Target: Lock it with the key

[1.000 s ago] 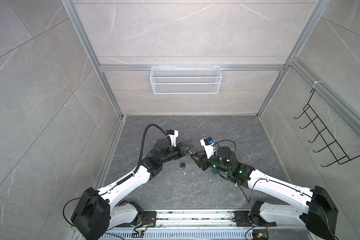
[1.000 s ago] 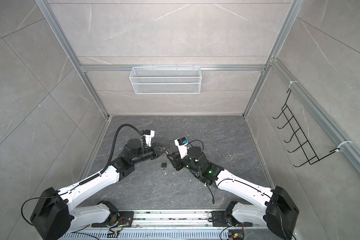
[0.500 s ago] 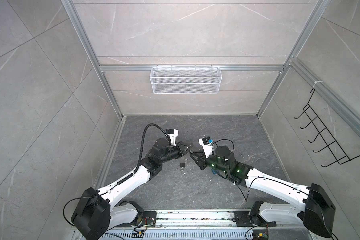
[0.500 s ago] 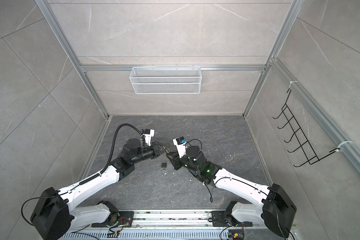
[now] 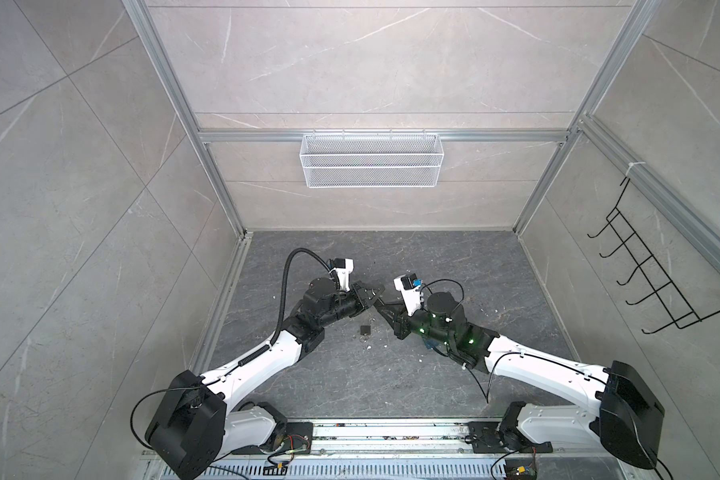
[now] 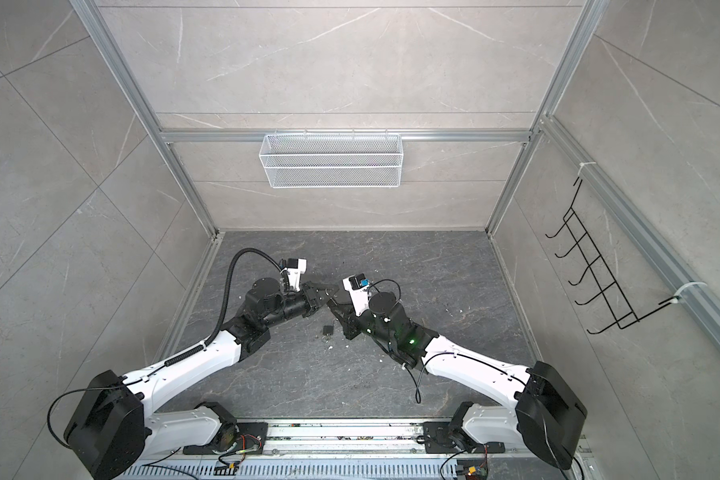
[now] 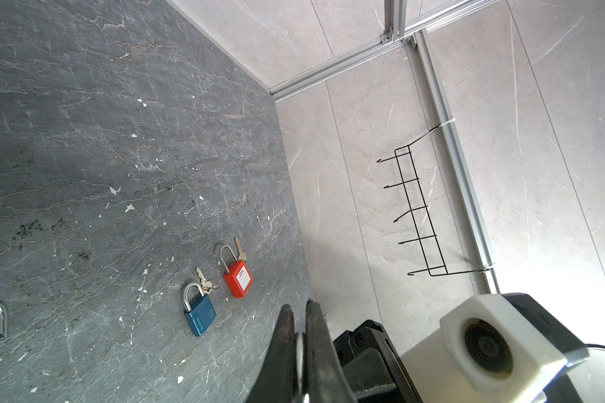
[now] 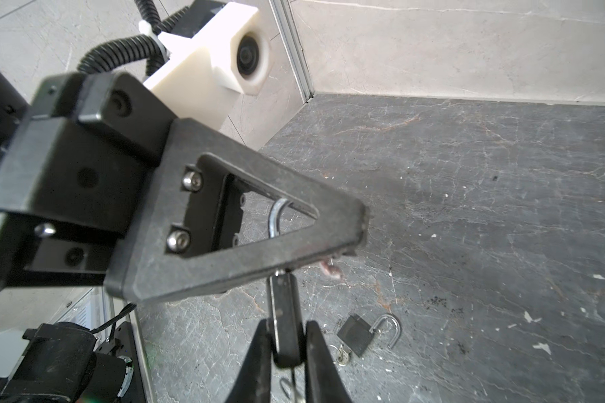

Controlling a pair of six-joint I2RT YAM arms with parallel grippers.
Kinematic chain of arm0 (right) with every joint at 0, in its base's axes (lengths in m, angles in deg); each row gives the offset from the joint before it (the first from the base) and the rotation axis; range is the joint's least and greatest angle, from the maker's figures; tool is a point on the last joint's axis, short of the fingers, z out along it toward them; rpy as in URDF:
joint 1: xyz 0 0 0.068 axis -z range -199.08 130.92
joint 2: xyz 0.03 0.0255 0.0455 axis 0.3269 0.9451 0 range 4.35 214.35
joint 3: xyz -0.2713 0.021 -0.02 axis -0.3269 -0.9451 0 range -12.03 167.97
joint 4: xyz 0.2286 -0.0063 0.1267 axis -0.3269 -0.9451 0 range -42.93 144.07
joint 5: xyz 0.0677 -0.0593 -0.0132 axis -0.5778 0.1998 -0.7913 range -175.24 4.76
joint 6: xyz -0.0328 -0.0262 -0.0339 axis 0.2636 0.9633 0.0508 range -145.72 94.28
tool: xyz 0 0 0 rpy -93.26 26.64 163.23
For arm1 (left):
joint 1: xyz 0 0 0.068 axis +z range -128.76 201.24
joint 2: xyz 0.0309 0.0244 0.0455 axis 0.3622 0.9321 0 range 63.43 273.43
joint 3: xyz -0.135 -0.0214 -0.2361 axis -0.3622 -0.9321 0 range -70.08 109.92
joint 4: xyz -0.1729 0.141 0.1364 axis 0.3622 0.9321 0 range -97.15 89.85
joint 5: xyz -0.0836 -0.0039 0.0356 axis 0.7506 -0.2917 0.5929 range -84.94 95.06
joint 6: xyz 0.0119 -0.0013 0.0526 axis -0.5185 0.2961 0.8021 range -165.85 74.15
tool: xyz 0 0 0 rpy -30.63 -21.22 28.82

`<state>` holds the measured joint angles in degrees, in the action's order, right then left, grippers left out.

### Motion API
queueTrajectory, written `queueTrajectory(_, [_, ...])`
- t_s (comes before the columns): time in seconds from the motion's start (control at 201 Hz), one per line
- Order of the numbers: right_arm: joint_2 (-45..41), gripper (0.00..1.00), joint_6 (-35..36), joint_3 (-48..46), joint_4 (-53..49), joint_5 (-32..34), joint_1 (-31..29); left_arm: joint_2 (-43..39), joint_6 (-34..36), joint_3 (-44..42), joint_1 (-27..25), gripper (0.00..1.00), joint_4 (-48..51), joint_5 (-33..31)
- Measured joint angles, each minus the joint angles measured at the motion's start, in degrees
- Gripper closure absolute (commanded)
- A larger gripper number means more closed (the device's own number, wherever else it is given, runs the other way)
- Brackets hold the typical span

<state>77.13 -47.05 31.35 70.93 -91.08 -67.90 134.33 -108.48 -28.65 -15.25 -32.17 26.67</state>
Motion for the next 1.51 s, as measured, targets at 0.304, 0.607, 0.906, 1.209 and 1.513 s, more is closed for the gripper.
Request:
queueTrajectory(0.304, [0.1, 0.79, -3.0, -2.0, 3.5, -1.4, 0.6, 0.7, -1.5, -0.9, 0.0, 1.0, -2.1, 0.1])
queueTrajectory(0.607, [1.9, 0.79, -4.0, -2.0, 4.6, -1.7, 1.1, 2.0, -1.9, -1.2, 0.2, 1.0, -2.9, -0.3])
queueTrajectory(0.906, [2.2, 0.75, -4.4, -1.5, 4.8, -1.7, 1.2, 2.1, -2.2, -1.2, -0.5, 1.0, -4.1, 1.7])
queueTrajectory(1.209, [2.4, 0.77, -4.6, -1.4, 4.6, -2.6, 1.2, 2.1, -2.4, -2.1, -0.1, 1.0, -5.2, 2.4])
queueTrajectory(1.513, [1.1, 1.0, -3.5, -1.7, 4.0, -3.9, 0.7, 2.2, -3.7, -2.1, 0.7, 0.9, -5.7, 4.6])
